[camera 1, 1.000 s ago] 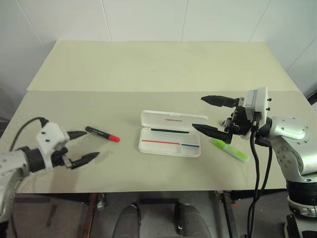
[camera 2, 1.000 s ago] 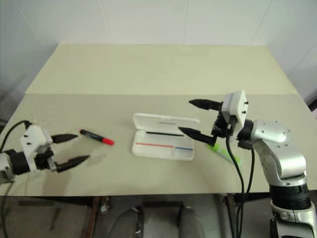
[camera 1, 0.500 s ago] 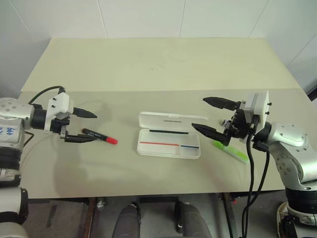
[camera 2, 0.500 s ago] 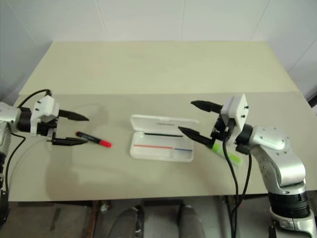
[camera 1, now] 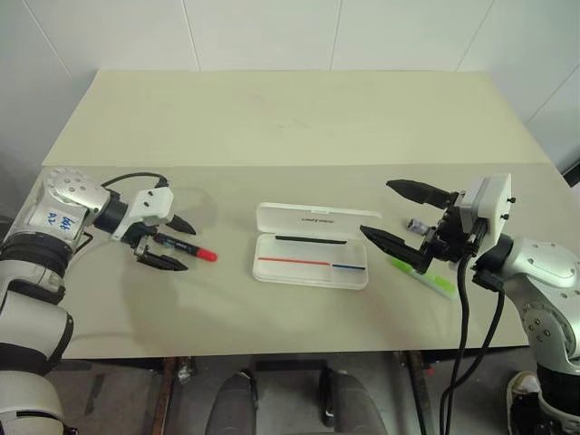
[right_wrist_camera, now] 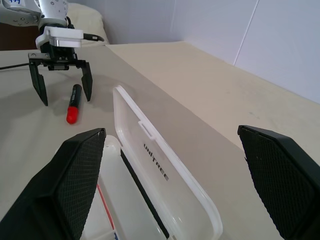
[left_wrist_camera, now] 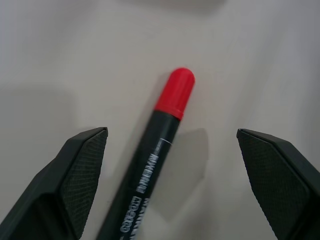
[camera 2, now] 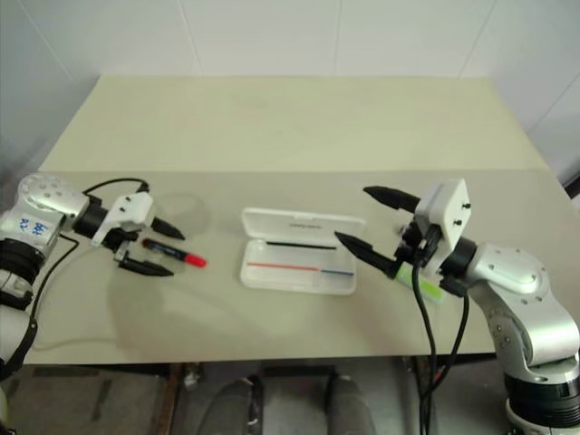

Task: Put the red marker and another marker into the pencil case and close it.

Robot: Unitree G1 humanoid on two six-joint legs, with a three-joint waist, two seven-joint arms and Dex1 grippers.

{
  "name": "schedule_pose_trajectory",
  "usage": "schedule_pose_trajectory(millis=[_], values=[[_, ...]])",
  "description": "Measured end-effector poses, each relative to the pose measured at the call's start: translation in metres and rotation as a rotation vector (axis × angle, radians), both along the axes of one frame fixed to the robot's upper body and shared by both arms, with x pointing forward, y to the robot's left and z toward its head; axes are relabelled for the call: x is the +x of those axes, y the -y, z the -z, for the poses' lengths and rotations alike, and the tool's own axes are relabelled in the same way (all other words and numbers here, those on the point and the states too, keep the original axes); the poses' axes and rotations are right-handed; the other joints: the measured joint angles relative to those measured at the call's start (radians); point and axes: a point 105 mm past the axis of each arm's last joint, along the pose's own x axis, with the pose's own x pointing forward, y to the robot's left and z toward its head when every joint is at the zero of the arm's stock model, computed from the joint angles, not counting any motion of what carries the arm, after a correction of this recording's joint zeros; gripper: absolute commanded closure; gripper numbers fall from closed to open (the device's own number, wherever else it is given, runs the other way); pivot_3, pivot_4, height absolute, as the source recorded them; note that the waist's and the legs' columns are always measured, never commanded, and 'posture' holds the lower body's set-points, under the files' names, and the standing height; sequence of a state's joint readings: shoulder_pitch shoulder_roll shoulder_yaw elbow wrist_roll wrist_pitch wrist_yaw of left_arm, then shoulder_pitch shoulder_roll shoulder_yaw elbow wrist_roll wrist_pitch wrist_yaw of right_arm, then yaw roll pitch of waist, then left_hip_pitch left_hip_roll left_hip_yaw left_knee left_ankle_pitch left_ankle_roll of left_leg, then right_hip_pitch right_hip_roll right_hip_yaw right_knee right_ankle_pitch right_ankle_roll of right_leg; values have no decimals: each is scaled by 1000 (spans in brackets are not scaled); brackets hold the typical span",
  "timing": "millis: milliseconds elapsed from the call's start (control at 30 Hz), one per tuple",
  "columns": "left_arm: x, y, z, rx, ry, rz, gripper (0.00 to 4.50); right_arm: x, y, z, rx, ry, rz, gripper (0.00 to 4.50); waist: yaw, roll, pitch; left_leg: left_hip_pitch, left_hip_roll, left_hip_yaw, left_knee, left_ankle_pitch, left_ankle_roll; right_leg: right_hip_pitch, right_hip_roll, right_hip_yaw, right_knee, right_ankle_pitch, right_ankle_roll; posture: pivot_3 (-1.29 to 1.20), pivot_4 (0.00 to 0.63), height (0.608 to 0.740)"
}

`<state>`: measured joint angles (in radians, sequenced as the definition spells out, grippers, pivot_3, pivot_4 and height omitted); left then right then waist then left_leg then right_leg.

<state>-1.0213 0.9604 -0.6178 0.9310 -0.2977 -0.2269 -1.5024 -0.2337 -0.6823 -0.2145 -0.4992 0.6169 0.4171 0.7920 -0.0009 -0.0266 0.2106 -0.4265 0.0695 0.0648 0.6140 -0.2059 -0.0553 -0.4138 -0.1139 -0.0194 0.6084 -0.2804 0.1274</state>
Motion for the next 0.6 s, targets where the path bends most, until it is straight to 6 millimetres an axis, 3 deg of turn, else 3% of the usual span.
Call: schedule_pose_trajectory(millis=[367, 467, 600], values=[[5, -16, 9, 105, 21, -7, 53, -1, 5, -4, 0, 10, 26, 0, 1, -1, 0, 0, 0, 0, 3, 0, 1, 1, 0, 0, 1, 1, 0, 0, 150, 740], [6, -20, 9, 118, 24, -22, 676, -1, 6, -4, -1, 6, 31, 0, -4, -1, 0, 1, 0, 0, 3, 1, 2, 1, 0, 0, 2, 1, -1, 0, 150, 740], [7, -21, 8, 114, 33, -34, 1975, -1, 5, -4, -1, 5, 28, 0, -6, -1, 0, 1, 1, 0, 3, 1, 2, 1, 0, 0, 2, 2, -1, 0, 150, 740]])
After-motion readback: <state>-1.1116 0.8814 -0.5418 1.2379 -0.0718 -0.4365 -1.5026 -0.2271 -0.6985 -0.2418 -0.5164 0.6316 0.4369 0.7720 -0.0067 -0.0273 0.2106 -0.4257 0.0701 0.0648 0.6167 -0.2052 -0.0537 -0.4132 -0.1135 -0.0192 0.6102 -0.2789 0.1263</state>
